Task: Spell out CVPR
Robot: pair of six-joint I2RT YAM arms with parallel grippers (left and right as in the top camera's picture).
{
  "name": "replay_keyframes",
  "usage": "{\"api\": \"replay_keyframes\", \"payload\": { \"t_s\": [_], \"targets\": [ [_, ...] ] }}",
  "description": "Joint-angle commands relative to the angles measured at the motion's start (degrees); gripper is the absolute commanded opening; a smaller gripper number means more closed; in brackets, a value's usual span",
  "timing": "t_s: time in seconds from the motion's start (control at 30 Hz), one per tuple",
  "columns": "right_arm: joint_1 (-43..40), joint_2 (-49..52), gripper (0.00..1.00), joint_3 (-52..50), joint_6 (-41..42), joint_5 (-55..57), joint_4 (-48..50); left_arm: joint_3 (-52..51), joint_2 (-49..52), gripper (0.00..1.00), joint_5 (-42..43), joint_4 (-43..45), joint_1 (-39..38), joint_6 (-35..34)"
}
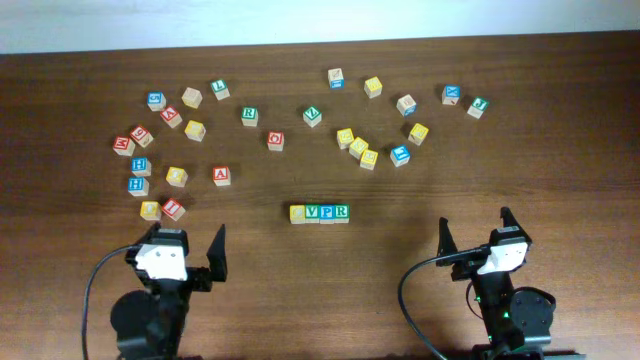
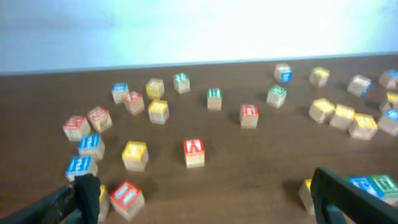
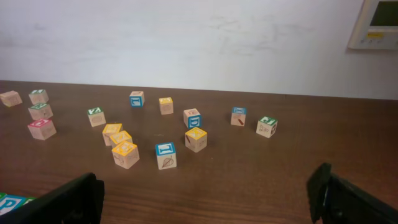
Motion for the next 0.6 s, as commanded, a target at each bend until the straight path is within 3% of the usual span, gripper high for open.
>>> {"api": "replay_keyframes", "payload": {
  "t_s": [0.0, 0.13, 0.23, 0.3, 0.57],
  "targets": [
    [-0.09, -0.48, 0.98, -0.31, 0.44, 0.28, -0.39, -6.08, -4.87, 0.99, 0.59, 3.74, 0.28, -3.02],
    [-0.09, -0.48, 0.98, -0.31, 0.44, 0.28, -0.39, -11.67, -10.51, 0.99, -0.07, 9.4, 0.28, -3.39],
    [-0.09, -0.48, 0.98, -0.31, 0.44, 0.28, -0.39, -12.72, -12.28, 0.99, -0.61, 9.86, 0.28, -3.76],
    [-0.09, -0.48, 0.98, -0.31, 0.44, 0.28, -0.39, -13.22, -12.28, 0.99, -4.87, 9.97, -1.18, -8.33],
    [-0.09, -0.48, 0.98, -0.31, 0.44, 0.28, -0.39, -13.29, -12.28, 0.99, -9.44, 9.6, -3.76, -8.31]
  ]
}}
